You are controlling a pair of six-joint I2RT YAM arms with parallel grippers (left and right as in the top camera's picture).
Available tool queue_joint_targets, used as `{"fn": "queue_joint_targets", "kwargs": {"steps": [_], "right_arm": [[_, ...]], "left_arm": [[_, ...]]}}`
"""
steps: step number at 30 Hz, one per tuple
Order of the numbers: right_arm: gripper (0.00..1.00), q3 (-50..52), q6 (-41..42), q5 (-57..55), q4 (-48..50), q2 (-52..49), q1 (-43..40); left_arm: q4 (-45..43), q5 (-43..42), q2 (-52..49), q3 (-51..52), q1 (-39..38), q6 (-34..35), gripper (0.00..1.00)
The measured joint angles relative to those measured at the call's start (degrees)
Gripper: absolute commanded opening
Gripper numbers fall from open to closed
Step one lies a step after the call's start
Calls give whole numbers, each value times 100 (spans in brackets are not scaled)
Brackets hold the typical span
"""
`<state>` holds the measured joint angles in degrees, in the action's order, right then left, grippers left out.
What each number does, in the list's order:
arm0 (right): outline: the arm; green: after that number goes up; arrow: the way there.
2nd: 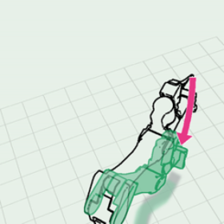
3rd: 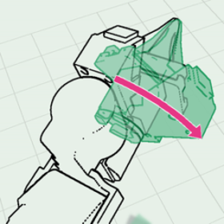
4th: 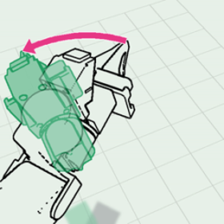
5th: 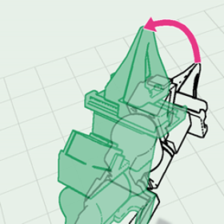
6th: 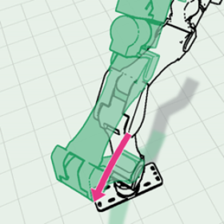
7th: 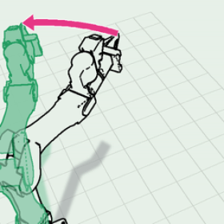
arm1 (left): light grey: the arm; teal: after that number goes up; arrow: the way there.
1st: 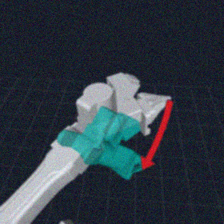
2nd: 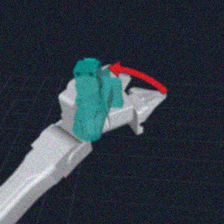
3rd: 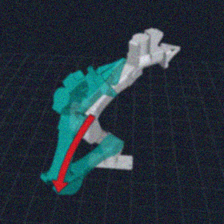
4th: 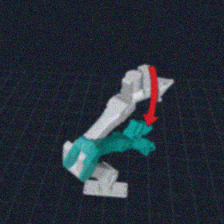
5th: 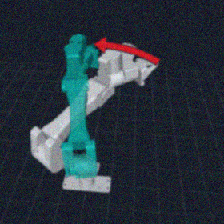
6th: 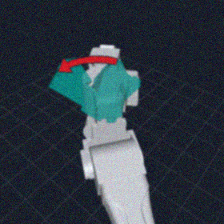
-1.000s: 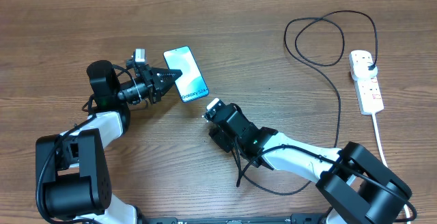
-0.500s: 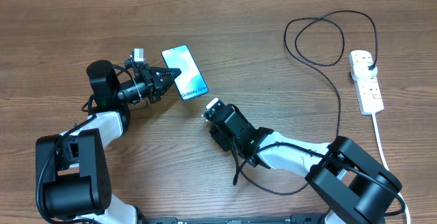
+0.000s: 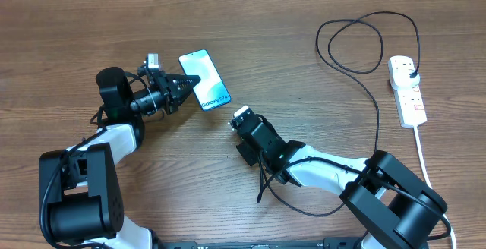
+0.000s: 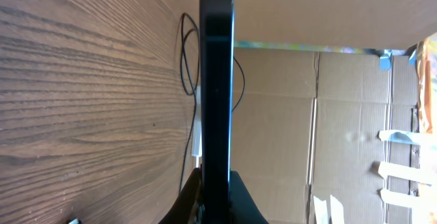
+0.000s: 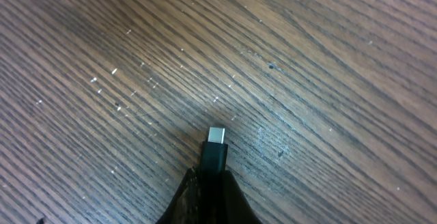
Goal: Plug charger to phone and switch on socket
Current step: 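Lower the right gripper and close on the USB-C plug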
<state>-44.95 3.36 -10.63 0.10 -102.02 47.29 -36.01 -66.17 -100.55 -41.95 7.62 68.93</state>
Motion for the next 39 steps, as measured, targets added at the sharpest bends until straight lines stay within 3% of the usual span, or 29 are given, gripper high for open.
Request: {"fn": "queue_joint_targets", "kwargs": {"steps": [7, 11, 16, 22, 26, 27, 28, 30, 32, 33, 36, 39], "right_arm": [[4, -50, 472, 33, -874, 400, -4], [4, -70, 811, 450, -1333, 1196, -199], [4, -166, 1043, 2144, -1167, 2205, -1128], [4, -192, 1421, 4089, -734, 2229, -1611], [4, -192, 1674, 4675, -793, 2170, -1609], [11, -192, 1722, 4664, -896, 2170, -1615], [30, -192, 1781, 4597, -1003, 2170, -1622], [44, -192, 1779, 4402, -1126, 2164, -1639], [70, -192, 1639, 4061, -1178, 2159, -1652], [77, -192, 1554, 3838, -1196, 2159, -1648], [87, -192, 1147, 3040, -1283, 2159, -1534], [88, -192, 741, 2267, -1309, 2122, -1292]], "left_arm": [[2, 0, 0, 2, 68, -4, 5], [72, -2, 0, -2, 68, -50, 4], [341, 2, 0, -9, 66, -153, 4], [234, 7, 0, -9, -15, -155, 4], [-188, 4, 0, -9, -175, -66, 4], [-286, 4, 0, -11, -205, -37, 4], [-354, -4, 0, -11, -221, -17, 4], [-369, -2, 0, -15, -240, 4, 5], [-374, 7, 0, -15, -238, 15, 5], [-385, 22, 0, -15, -238, 15, 5], [-385, 90, 0, -15, -236, 15, 4], [-385, 195, 0, -15, -199, 15, 4]]}}
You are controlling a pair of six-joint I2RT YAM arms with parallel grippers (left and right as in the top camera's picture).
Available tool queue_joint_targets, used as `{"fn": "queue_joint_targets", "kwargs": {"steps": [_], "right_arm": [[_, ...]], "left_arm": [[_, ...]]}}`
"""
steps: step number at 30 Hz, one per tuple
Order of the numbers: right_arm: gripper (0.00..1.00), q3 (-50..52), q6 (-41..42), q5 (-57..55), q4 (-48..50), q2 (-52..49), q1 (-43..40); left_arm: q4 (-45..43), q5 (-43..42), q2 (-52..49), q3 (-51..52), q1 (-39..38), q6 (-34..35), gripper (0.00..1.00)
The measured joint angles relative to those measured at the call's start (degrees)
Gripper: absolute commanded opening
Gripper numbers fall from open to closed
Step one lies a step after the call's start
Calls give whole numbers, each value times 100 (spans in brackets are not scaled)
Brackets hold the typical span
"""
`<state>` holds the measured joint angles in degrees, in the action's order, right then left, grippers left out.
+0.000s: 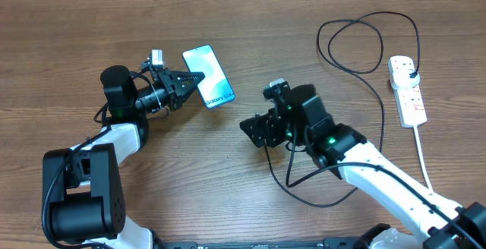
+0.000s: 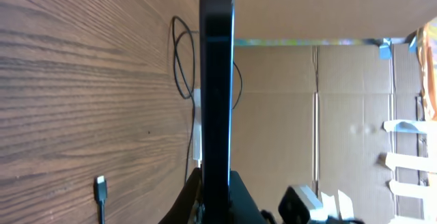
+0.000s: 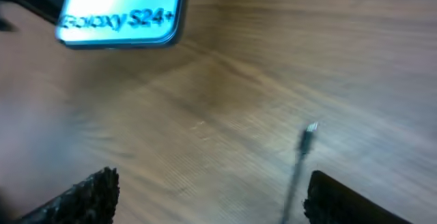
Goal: Plug charger to phone and switch on socket
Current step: 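Lower the right gripper and close on the USB-C plug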
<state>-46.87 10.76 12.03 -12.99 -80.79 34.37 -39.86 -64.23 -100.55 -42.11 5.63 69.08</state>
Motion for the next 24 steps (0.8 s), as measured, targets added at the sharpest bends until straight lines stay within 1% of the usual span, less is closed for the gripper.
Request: {"fn": "queue_joint_targets", "kwargs": {"steps": [3, 7, 10, 13, 18, 24], "right_arm": [[87, 0, -319, -673, 28, -131, 210], [80, -2, -671, -1423, 203, -570, 358], [79, -13, -822, -1845, 225, -994, 361], [79, -166, -973, -2081, 197, -1403, 361], [79, -702, -1139, -2262, -44, -1982, 361], [90, -962, -1211, -2297, -125, -2243, 361]], "left_arm": [[0, 101, 0, 0, 111, 0, 4], [0, 170, 0, 0, 323, 0, 4], [0, 190, 0, 0, 424, 0, 5], [0, 195, 0, 0, 422, 0, 5], [0, 190, 0, 0, 422, 0, 5], [0, 168, 0, 0, 422, -2, 4]]}}
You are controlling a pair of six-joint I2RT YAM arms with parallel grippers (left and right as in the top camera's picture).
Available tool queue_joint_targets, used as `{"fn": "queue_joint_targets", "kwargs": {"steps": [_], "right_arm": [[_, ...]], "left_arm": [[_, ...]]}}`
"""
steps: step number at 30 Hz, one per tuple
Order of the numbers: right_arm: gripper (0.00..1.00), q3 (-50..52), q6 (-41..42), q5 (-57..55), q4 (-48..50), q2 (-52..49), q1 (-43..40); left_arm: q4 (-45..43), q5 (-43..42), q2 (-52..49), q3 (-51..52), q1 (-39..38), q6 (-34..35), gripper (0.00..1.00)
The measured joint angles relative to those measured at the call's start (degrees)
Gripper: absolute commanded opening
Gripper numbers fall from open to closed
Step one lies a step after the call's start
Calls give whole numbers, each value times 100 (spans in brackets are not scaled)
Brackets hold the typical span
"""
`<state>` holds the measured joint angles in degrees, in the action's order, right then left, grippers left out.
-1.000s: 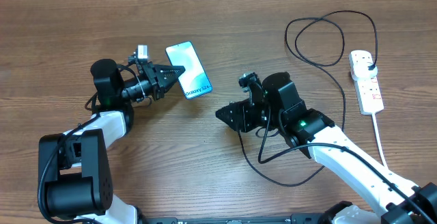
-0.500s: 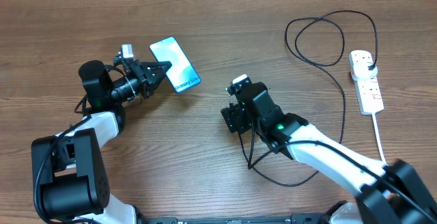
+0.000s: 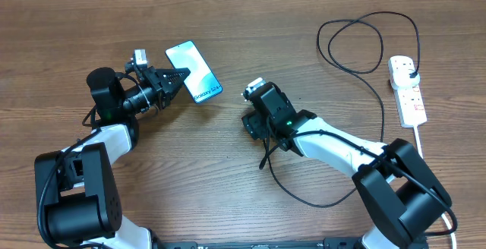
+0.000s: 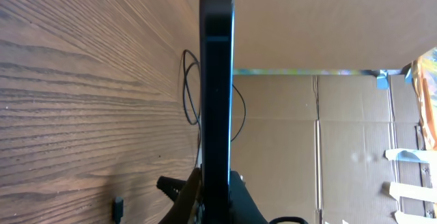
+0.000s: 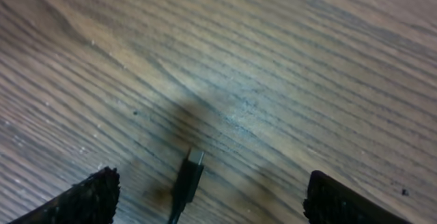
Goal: Plug charger to phone and switch on socket
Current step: 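Lower the right gripper and close on the USB-C plug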
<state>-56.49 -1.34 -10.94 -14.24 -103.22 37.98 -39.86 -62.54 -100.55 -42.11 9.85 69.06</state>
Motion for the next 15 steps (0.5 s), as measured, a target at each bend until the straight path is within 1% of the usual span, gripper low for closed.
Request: {"fn": "queue_joint_targets", "kwargs": {"steps": [5, 12, 14, 15], "right_arm": [[100, 0, -24, 28, -42, -35, 0], [100, 0, -17, 181, -109, -35, 0], [93, 0, -24, 216, -142, -42, 0], [85, 0, -35, 240, -162, -48, 0]], "left_arm": [[0, -2, 0, 0, 0, 0, 4], [0, -68, 0, 0, 0, -2, 4], [0, -87, 0, 0, 0, -2, 4], [0, -90, 0, 0, 0, 0, 4]]}}
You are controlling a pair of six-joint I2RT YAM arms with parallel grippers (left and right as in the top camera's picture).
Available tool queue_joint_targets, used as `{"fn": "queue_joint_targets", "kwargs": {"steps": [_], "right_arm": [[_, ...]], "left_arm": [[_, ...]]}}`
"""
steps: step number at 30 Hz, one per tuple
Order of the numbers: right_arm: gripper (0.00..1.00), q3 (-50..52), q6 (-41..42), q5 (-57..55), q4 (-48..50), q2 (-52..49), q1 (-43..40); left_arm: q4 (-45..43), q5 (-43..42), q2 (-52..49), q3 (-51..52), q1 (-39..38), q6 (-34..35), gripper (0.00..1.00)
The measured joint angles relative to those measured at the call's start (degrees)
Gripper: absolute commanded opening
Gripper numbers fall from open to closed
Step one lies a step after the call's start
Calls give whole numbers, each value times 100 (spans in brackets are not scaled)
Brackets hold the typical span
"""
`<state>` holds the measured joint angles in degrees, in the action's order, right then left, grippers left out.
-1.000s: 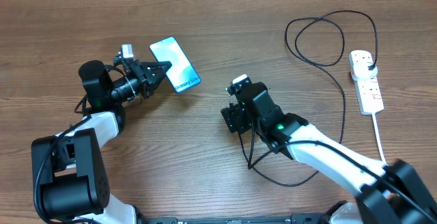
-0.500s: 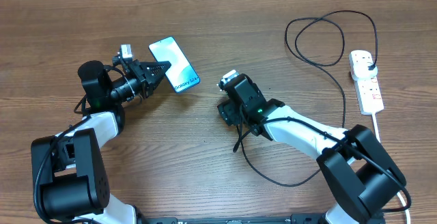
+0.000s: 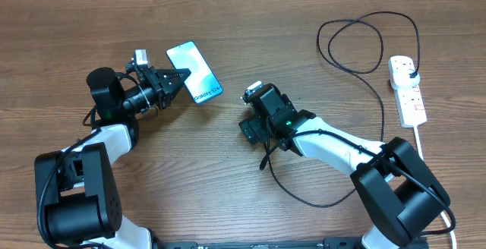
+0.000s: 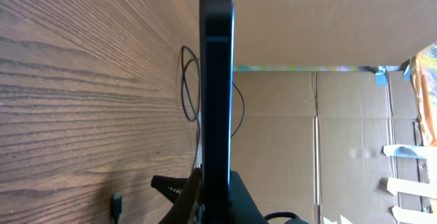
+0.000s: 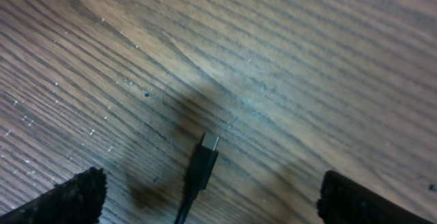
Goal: Plug charger to phone and switch on socket
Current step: 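Lower the right gripper and close on the USB-C plug, then lift the plug with the right gripper and move it toward the phone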
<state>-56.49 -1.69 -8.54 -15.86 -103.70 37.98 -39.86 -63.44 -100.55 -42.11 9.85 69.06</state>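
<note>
The phone [image 3: 194,72], screen lit, is held off the table with my left gripper [image 3: 177,79] shut on its lower left end. In the left wrist view the phone [image 4: 216,80] stands edge-on between the jaws. The charger's black USB-C plug [image 5: 203,160] lies loose on the wood, metal tip pointing away. My right gripper [image 5: 212,200] hovers over it, open, with one finger [image 5: 75,197] on each side and well apart from it. In the overhead view the right gripper [image 3: 254,131] sits right of the phone. The plug [image 4: 116,202] also shows low in the left wrist view.
The black cable [image 3: 377,120] runs from under the right gripper, loops at the back right and ends at the white power strip [image 3: 406,91] near the right edge. Cardboard walls stand behind the table.
The right gripper has shifted slightly, so the plug lies more centrally between its open fingers. The left gripper and the phone have not moved.
First my right gripper was shut on the plug low over the table, near the phone held by the left gripper. Then it was open and off to the right, the plug lying loose. Later it hung open above the plug, and the phone had moved slightly left.
</note>
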Motion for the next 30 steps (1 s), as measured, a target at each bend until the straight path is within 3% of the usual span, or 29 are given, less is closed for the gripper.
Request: {"fn": "queue_joint_targets", "kwargs": {"steps": [3, 6, 20, 30], "right_arm": [[67, 0, -7, 39, -28, -46, 0], [62, -2, 13, 70, -35, -146, 0], [56, -96, 33, 251, 170, -372, 0], [42, -166, 345, 452, 197, -463, 0]], "left_arm": [[0, -28, 0, 0, 0, -2, 5], [0, -42, 0, 0, 0, -2, 4], [0, -42, 0, 0, 0, -2, 4], [0, -46, 0, 0, 0, -2, 4]]}}
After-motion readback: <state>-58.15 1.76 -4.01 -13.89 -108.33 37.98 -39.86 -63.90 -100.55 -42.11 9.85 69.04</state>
